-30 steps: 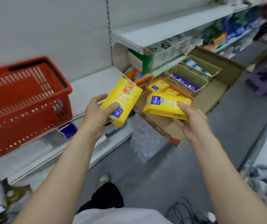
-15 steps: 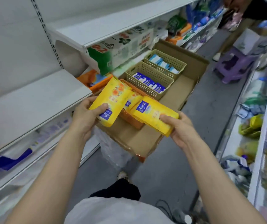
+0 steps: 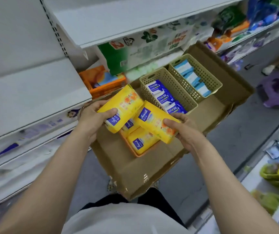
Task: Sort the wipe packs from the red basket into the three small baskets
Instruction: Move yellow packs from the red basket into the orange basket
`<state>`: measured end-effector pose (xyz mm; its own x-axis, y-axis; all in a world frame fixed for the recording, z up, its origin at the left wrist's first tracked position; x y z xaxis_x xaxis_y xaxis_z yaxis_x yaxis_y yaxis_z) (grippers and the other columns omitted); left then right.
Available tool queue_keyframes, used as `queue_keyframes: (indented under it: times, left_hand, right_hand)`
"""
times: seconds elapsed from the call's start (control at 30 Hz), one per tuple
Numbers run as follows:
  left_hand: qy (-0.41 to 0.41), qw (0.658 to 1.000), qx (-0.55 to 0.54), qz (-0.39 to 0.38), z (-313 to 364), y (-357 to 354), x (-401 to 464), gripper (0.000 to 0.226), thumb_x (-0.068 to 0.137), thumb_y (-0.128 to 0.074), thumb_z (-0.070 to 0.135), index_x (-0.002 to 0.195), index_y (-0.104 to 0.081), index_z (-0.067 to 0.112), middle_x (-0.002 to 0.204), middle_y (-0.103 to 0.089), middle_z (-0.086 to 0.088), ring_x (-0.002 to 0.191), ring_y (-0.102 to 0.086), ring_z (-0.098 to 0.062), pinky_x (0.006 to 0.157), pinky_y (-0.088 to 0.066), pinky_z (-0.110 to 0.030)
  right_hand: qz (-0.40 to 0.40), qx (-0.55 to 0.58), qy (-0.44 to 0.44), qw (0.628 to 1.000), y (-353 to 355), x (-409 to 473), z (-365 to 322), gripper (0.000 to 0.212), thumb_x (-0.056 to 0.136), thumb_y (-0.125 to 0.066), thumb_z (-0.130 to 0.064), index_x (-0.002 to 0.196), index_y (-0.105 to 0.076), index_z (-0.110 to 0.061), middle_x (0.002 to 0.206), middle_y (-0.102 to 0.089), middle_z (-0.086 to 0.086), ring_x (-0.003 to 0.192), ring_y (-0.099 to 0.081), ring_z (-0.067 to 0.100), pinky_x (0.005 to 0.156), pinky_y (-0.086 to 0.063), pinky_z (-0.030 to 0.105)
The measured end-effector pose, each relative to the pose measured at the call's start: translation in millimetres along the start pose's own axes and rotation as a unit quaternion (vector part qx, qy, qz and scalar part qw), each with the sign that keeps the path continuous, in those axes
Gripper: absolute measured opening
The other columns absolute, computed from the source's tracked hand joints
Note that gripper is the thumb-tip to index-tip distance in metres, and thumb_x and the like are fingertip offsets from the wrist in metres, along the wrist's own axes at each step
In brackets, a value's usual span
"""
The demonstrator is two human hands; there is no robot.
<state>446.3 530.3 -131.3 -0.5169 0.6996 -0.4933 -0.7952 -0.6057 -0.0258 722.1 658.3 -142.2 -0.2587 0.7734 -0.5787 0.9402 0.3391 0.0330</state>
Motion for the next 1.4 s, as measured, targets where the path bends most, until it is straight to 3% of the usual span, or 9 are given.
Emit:
queue_keyframes:
  times: [0.13, 0.23, 0.4, 0.6, 0.83, 1.1, 1.23, 1.33, 1.4]
  left_hand:
    - [0.005, 0.997, -0.029, 0.065, -2.5, -1.2, 5.2, 0.034, 0.079, -0.080, 0.020, 0.109, -0.065, 0.024, 0.101, -0.074, -0.002, 0.080, -0.073, -0.014, 0.063, -0.057, -0.027]
    - [0.007, 0.989, -0.057, 0.136, -9.1, 2.8, -0.7, 0.037, 0.079, -0.080, 0.020, 0.111, -0.062, 0.022, 0.098, -0.074, 0.000, 0.079, -0.073, -0.012, 0.060, -0.056, -0.025]
    - [0.041, 0.962, -0.093, 0.254, -41.6, 21.5, -32.3, 0.045, 0.078, -0.081, 0.019, 0.116, -0.059, 0.012, 0.100, -0.071, -0.006, 0.078, -0.071, -0.017, 0.070, -0.057, -0.034]
    - [0.077, 0.941, -0.123, 0.306, -84.5, 29.6, -76.7, 0.039, 0.073, -0.082, 0.017, 0.107, -0.062, 0.017, 0.094, -0.071, -0.003, 0.067, -0.071, -0.009, 0.055, -0.055, -0.025]
    - [0.099, 0.946, -0.137, 0.277, -112.2, 24.8, -84.9, 0.050, 0.058, -0.083, 0.026, 0.104, -0.063, 0.019, 0.092, -0.071, -0.003, 0.068, -0.070, -0.013, 0.061, -0.054, -0.030]
    - [0.150, 0.968, -0.109, 0.171, -123.0, -11.8, -56.1, 0.065, 0.049, -0.085, 0.036, 0.107, -0.061, 0.018, 0.089, -0.075, -0.002, 0.077, -0.072, -0.013, 0.064, -0.055, -0.028]
    - [0.147, 0.982, -0.079, 0.085, -116.5, -30.6, -38.7, 0.058, 0.051, -0.088, 0.037, 0.100, -0.062, 0.021, 0.092, -0.077, -0.001, 0.086, -0.074, -0.018, 0.073, -0.057, -0.031]
    - [0.136, 0.986, -0.087, 0.029, -113.3, -49.0, -26.9, 0.058, 0.057, -0.089, 0.036, 0.107, -0.063, 0.021, 0.103, -0.076, -0.003, 0.094, -0.073, -0.021, 0.079, -0.059, -0.035]
    - [0.122, 0.979, -0.145, 0.070, -118.6, -57.5, -18.7, 0.057, 0.060, -0.087, 0.032, 0.109, -0.062, 0.018, 0.109, -0.074, -0.008, 0.093, -0.073, -0.020, 0.075, -0.058, -0.034]
  right_hand:
    - [-0.060, -0.117, 0.002, 0.991, -9.1, 56.0, -21.6, 0.037, 0.068, -0.088, -0.015, 0.100, -0.070, -0.020, 0.100, -0.074, 0.009, 0.085, -0.071, 0.025, 0.075, -0.058, 0.048]
    - [-0.124, -0.196, -0.003, 0.973, -22.7, 91.7, -29.4, 0.032, 0.067, -0.090, -0.022, 0.093, -0.073, -0.026, 0.097, -0.074, 0.004, 0.080, -0.073, 0.021, 0.056, -0.057, 0.037]
    - [-0.231, -0.297, 0.010, 0.926, -62.0, 128.2, -27.0, 0.035, 0.065, -0.091, -0.021, 0.093, -0.072, -0.024, 0.097, -0.075, -0.001, 0.072, -0.073, 0.009, 0.056, -0.056, 0.024]
    - [-0.297, -0.444, 0.065, 0.843, -107.4, 148.2, -8.1, 0.036, 0.071, -0.088, -0.031, 0.102, -0.070, -0.030, 0.122, -0.065, -0.001, 0.106, -0.065, 0.019, 0.090, -0.057, 0.040]
    - [-0.169, -0.587, 0.375, 0.697, -119.8, 129.7, -4.9, 0.061, 0.072, -0.079, -0.053, 0.123, -0.058, -0.026, 0.125, -0.056, 0.002, 0.119, -0.045, 0.026, 0.095, -0.044, 0.043]
    - [-0.178, -0.591, 0.372, 0.693, -124.5, 121.5, -7.1, 0.063, 0.077, -0.073, -0.058, 0.127, -0.055, -0.022, 0.129, -0.053, 0.002, 0.121, -0.042, 0.023, 0.097, -0.040, 0.037]
    - [-0.388, -0.451, 0.249, 0.764, -127.2, 97.4, -20.5, 0.045, 0.082, -0.067, -0.059, 0.118, -0.064, -0.031, 0.114, -0.065, -0.017, 0.105, -0.058, -0.005, 0.089, -0.050, 0.027]
    - [-0.491, -0.513, 0.152, 0.687, -115.3, 84.1, -8.7, 0.045, 0.078, -0.075, -0.054, 0.118, -0.063, -0.037, 0.114, -0.064, -0.016, 0.104, -0.062, 0.000, 0.083, -0.053, 0.026]
    - [-0.469, -0.519, 0.138, 0.701, -101.2, 92.6, -9.1, 0.040, 0.079, -0.079, -0.043, 0.114, -0.064, -0.034, 0.116, -0.062, -0.009, 0.105, -0.062, 0.008, 0.084, -0.055, 0.030]
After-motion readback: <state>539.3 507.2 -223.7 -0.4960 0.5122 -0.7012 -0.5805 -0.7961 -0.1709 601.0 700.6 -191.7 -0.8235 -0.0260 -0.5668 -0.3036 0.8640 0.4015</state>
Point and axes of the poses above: each hand's wrist, its own x-axis towards the middle knuckle, its own y-axis out of the back of the hand, z = x × y, the point moved 6 cm from there along x, towards the middle knuckle
